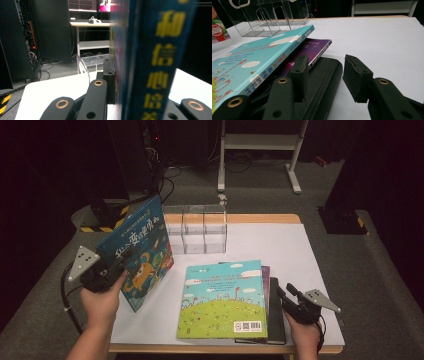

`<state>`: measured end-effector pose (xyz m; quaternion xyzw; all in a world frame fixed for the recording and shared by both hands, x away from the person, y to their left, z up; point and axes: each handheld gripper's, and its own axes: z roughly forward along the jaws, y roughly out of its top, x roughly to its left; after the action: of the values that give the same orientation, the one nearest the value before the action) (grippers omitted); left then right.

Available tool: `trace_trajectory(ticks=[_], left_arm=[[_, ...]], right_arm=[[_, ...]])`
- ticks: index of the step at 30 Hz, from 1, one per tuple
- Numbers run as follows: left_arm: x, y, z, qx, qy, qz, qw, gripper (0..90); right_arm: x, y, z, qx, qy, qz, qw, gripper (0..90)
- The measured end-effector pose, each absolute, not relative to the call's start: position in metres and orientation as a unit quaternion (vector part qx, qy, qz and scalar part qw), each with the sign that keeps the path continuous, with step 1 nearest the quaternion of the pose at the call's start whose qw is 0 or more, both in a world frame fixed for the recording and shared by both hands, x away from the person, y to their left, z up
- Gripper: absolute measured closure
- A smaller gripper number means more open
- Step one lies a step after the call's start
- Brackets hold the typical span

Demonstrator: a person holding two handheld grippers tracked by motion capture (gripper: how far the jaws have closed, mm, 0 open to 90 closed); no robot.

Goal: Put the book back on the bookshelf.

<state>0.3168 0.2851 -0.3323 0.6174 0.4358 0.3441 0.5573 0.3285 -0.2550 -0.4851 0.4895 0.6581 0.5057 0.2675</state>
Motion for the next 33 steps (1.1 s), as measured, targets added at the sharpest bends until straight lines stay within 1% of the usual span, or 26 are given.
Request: trace_trajectory(ticks=[21,33], left_arm=[[0.348,0.276,-0.332,0.603,0.455,0.345,0.557,83.3],[0.383,0.257,-0.321,0.598,0.459,0.365,0.547,83.3]], right_arm=[[0.329,-0.258,-0.484,0.491,0.654,0.511,0.266,54.8],[0.328,-0.261,-0.482,0.491,0.648,0.517,0.267,54.8]])
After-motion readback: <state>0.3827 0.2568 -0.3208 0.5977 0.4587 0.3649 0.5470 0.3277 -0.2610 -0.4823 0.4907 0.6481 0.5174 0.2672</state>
